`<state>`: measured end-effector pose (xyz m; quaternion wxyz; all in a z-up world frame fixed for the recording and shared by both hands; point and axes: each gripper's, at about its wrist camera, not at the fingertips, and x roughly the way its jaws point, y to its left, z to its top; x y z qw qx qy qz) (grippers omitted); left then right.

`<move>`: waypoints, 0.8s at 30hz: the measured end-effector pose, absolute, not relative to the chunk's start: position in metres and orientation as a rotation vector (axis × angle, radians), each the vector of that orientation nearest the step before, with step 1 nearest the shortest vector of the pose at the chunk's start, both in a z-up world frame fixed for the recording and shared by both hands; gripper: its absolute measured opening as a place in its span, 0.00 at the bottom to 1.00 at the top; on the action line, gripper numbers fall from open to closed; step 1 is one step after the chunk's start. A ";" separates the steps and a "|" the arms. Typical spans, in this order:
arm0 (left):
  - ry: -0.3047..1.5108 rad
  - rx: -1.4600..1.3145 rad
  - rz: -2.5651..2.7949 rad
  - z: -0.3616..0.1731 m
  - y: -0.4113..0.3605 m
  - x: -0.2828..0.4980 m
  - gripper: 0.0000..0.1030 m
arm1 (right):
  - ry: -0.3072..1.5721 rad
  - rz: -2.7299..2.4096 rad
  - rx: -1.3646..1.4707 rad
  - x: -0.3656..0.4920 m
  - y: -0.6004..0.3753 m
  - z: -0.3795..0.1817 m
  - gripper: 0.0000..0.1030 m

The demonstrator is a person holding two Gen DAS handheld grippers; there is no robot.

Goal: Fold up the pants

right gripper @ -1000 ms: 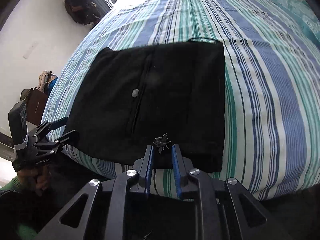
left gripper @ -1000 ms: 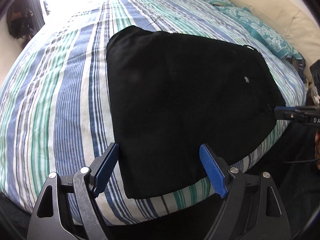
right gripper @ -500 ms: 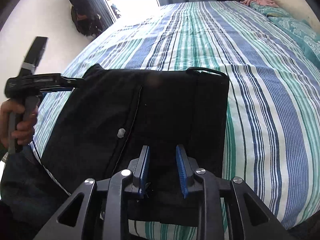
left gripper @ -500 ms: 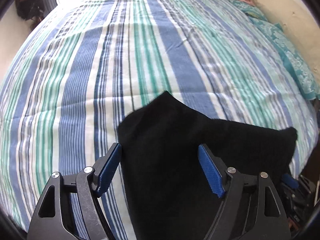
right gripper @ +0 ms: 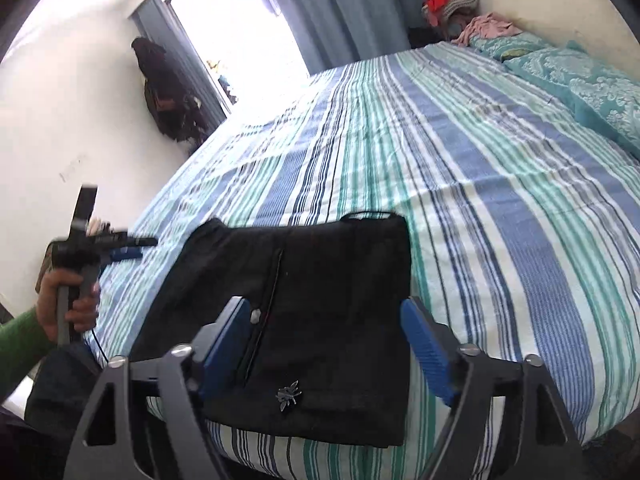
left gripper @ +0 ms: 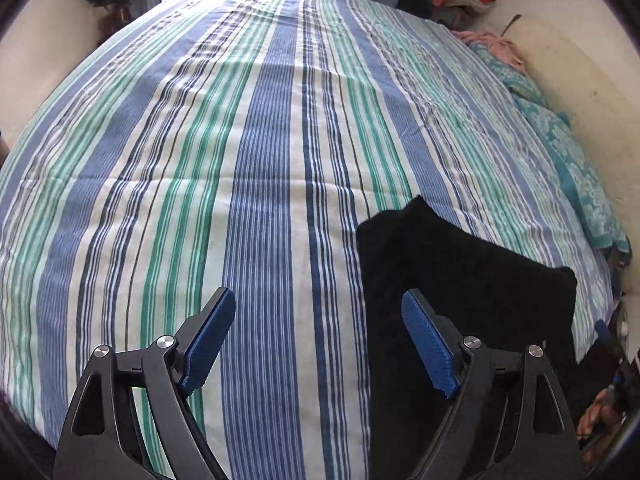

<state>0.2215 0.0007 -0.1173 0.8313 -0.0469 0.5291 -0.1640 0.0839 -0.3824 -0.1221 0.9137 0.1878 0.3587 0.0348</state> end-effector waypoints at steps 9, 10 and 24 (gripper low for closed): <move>1.219 -0.257 -0.525 -0.159 -0.018 0.200 0.85 | 1.015 0.242 0.719 0.117 -0.441 -0.167 0.87; 1.243 -0.288 -0.529 -0.166 -0.021 0.204 0.86 | 1.057 0.280 0.710 0.125 -0.436 -0.174 0.87; 1.193 -0.263 -0.658 -0.126 -0.057 0.186 0.18 | 1.091 0.447 0.753 0.146 -0.381 -0.182 0.36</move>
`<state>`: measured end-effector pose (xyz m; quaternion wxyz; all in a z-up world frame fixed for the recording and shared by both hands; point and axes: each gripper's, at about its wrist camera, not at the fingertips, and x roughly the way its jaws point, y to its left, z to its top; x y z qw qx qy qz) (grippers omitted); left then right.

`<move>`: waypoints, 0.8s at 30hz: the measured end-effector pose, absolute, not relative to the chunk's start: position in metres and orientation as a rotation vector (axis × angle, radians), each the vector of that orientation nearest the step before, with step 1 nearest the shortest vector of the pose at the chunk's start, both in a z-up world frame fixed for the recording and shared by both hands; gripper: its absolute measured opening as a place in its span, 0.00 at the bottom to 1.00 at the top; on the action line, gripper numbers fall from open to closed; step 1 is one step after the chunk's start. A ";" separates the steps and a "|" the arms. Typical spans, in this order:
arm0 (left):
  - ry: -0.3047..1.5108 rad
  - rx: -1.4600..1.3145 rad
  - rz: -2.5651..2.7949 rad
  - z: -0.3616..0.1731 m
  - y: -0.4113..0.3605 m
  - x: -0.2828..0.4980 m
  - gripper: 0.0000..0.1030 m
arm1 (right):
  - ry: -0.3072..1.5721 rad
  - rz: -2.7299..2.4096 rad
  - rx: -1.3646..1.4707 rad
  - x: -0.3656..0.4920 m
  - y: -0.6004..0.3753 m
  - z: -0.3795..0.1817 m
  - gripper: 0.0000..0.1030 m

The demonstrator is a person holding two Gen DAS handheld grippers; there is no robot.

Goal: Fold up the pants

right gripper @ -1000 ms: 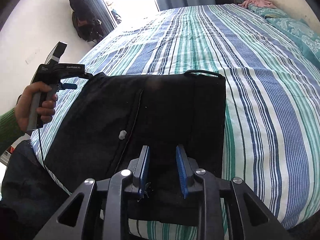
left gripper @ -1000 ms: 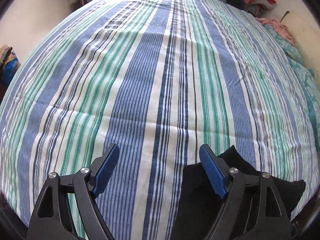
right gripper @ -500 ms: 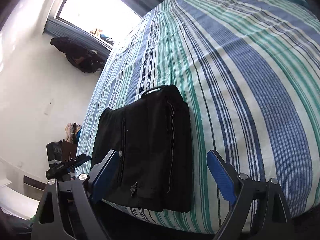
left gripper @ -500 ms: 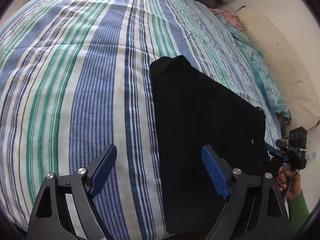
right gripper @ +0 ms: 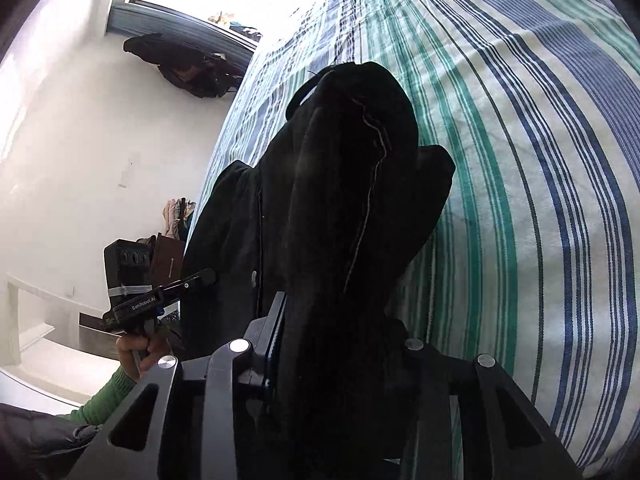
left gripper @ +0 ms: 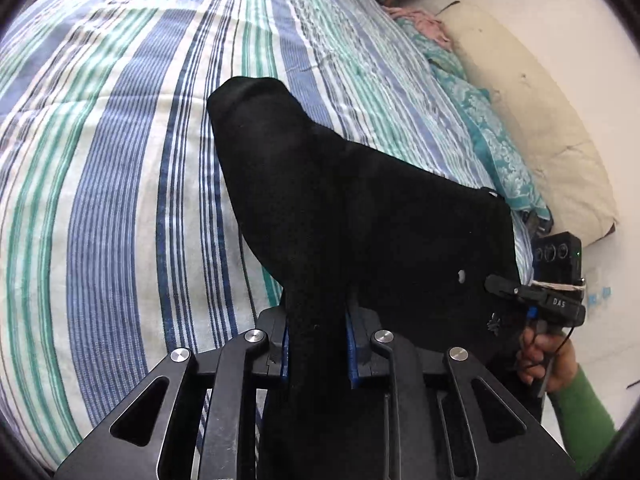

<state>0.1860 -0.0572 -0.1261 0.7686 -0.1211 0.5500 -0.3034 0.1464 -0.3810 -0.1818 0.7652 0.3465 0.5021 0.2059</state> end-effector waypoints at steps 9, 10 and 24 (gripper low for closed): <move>0.995 -0.227 -0.602 -0.056 -0.029 0.285 0.19 | 0.922 0.538 0.660 0.253 -0.349 -0.108 0.36; 0.979 -0.198 -0.579 -0.059 -0.032 0.298 0.21 | 0.921 0.535 0.662 0.273 -0.352 -0.108 0.36; 0.942 0.046 -0.187 -0.117 0.015 0.277 0.91 | 0.973 0.132 0.648 0.290 -0.410 -0.161 0.80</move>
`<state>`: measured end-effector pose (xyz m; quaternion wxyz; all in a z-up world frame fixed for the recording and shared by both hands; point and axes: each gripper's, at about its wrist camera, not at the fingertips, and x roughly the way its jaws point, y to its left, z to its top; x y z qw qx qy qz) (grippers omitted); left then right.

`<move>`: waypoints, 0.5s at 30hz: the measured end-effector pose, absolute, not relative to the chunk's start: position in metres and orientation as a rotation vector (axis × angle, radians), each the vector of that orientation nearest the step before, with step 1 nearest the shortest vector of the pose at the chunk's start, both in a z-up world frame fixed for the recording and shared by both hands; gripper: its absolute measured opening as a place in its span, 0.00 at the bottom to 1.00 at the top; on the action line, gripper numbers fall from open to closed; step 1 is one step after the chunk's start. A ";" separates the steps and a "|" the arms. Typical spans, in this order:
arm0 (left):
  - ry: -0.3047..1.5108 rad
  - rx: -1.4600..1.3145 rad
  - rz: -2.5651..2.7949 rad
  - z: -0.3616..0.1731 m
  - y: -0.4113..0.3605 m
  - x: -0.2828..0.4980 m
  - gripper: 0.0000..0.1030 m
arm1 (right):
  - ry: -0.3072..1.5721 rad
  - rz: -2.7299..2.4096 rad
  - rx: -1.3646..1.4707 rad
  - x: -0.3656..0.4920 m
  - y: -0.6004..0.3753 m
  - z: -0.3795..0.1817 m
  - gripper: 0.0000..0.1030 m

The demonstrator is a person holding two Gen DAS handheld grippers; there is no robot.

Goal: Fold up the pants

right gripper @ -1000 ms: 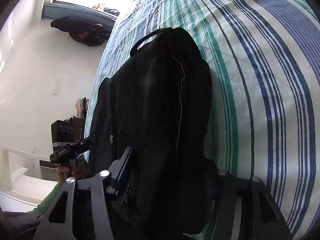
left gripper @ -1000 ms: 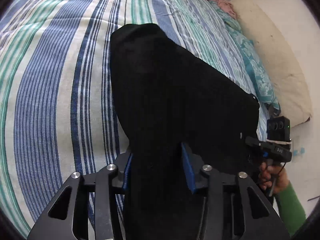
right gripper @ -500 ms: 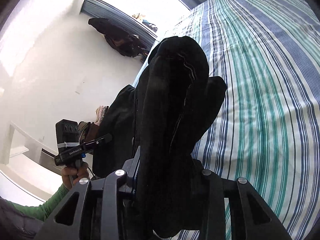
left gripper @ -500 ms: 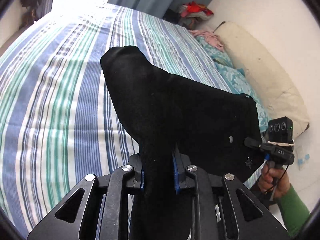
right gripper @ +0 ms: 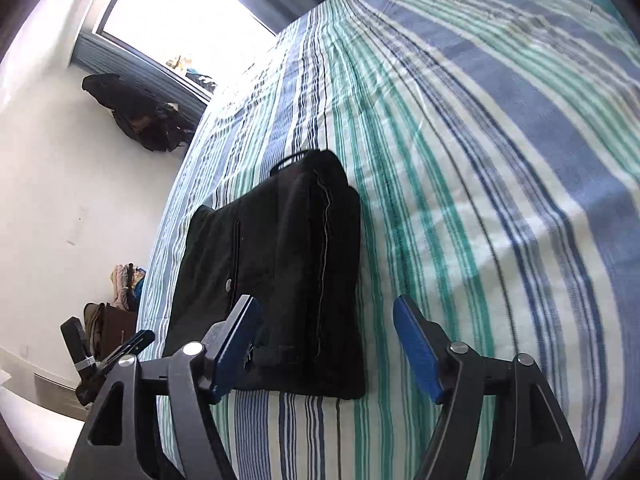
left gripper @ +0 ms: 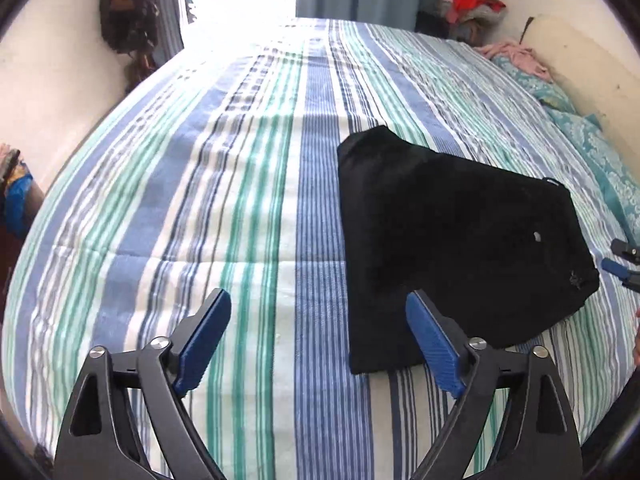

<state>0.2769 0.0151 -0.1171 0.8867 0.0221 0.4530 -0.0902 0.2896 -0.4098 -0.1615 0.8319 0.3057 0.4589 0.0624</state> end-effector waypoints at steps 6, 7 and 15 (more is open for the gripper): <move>0.797 0.116 -0.116 -0.078 0.000 0.217 0.97 | 0.878 0.006 0.311 0.222 -0.379 -0.077 1.00; 0.777 0.121 -0.121 -0.072 -0.003 0.205 0.97 | 0.862 -0.008 0.268 0.208 -0.368 -0.069 1.00; 0.801 0.150 -0.074 -0.051 -0.016 0.149 0.98 | 0.811 -0.180 0.171 0.123 -0.306 -0.045 1.00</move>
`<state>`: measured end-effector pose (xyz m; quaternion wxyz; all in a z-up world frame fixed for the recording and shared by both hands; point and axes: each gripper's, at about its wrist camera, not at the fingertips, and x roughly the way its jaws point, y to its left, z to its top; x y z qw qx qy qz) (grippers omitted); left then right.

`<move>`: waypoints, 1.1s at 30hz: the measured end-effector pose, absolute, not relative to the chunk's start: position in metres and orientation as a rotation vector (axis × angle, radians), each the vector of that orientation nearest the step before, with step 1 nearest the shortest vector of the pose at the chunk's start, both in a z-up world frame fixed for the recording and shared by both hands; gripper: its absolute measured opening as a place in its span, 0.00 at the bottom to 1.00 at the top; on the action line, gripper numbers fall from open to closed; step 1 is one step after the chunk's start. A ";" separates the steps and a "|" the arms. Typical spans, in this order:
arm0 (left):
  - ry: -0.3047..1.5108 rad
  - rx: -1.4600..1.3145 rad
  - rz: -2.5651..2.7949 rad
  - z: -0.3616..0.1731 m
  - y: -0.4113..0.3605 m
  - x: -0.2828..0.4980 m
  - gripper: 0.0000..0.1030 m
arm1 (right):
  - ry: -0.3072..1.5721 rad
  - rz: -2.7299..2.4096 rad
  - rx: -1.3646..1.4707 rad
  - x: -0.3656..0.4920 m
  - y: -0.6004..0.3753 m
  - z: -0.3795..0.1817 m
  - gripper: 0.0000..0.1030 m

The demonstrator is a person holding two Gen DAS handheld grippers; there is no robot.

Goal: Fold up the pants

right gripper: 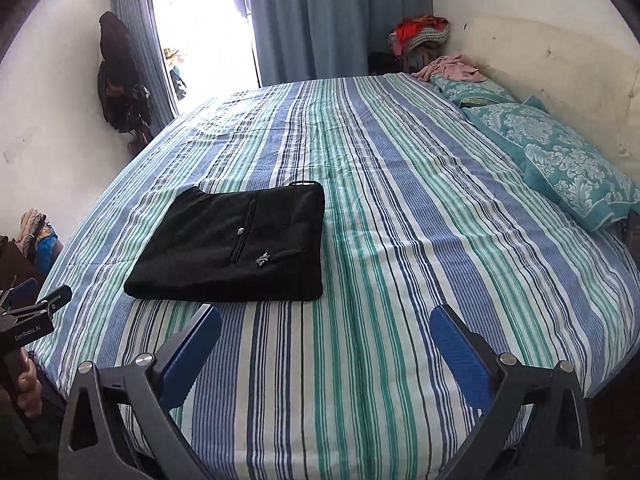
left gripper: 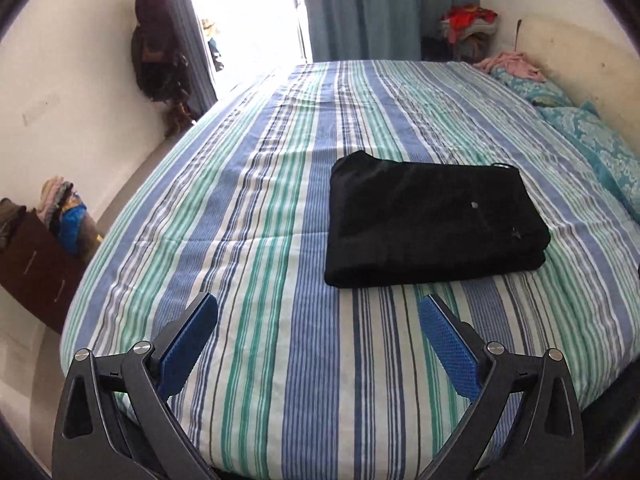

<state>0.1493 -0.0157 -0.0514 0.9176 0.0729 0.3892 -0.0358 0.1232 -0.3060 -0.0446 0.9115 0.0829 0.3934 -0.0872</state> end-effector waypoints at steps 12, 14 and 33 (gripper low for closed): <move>0.900 0.171 -0.077 -0.038 -0.018 0.107 0.98 | 0.857 -0.178 0.145 0.075 -0.257 -0.028 1.00; 0.904 0.167 -0.075 -0.036 -0.017 0.105 0.98 | 0.851 -0.180 0.131 0.071 -0.253 -0.023 1.00; 0.936 0.156 -0.107 -0.035 -0.017 0.095 0.98 | 0.850 -0.164 0.054 0.071 -0.225 -0.017 1.00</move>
